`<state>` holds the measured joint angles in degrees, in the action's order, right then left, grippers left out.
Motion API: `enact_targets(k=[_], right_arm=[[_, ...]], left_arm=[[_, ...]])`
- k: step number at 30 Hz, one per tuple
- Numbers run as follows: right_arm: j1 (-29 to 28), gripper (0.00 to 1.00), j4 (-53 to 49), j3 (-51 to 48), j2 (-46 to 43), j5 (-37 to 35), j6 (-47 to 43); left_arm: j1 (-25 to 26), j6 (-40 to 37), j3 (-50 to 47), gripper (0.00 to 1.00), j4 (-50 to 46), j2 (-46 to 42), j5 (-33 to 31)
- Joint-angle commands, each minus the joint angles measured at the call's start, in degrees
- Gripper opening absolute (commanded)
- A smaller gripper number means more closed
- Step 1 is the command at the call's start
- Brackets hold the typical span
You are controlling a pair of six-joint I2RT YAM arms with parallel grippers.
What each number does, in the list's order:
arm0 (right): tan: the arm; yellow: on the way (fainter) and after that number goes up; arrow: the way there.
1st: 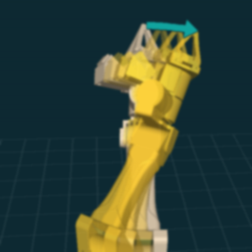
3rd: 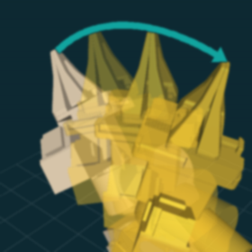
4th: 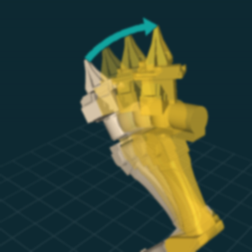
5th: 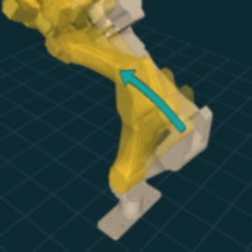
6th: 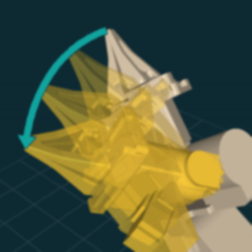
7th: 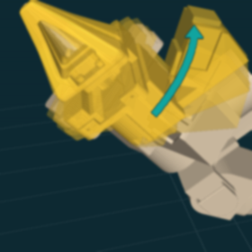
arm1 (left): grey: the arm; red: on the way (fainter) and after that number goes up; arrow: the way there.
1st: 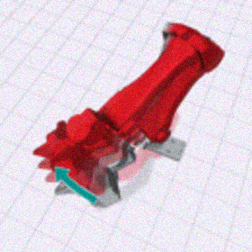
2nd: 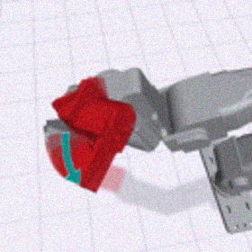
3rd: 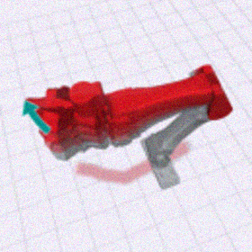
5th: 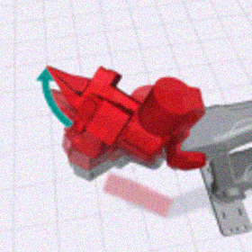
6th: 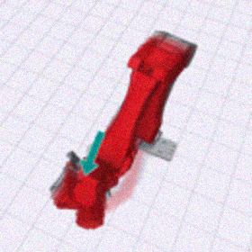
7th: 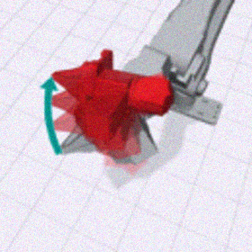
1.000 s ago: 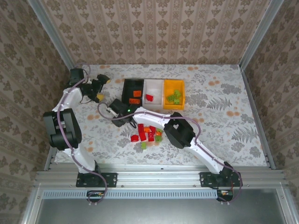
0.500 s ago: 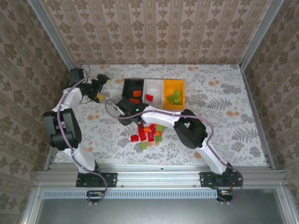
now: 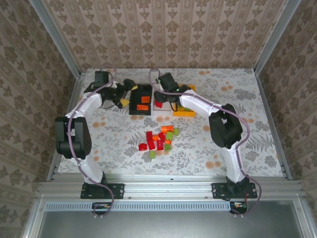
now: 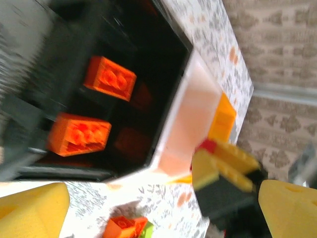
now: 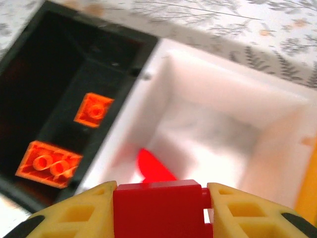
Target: Sort the legos into containers by color
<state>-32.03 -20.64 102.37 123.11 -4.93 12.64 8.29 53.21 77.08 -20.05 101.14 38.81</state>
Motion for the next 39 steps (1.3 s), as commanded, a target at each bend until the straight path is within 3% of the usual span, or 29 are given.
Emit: enact_targets(k=[1, 16, 25, 32, 39], right_arm=[[0.33, 0.39, -4.47, 3.93, 3.23, 0.83, 0.34], [0.74, 0.45, -9.77, 11.06, 9.02, 2.36, -0.56], [0.3, 0.54, -9.76, 11.54, 10.84, 3.39, -0.1], [-0.11, 0.64, -11.39, 10.92, 6.97, 2.41, -0.38], [-3.46, 0.62, -2.75, -10.52, -10.62, -2.53, 1.09]], left_arm=[[1.93, 0.22, 0.18, 1.0, 0.52, -1.48, 2.35], [0.68, 0.18, 0.18, 1.0, 0.14, -2.35, 2.06], [0.45, -0.04, 0.27, 1.0, 0.09, -2.71, 1.97], [0.32, 0.3, 0.18, 1.0, 0.29, -2.71, 2.15], [1.4, 0.23, -0.17, 1.0, 0.5, -3.06, 1.55]])
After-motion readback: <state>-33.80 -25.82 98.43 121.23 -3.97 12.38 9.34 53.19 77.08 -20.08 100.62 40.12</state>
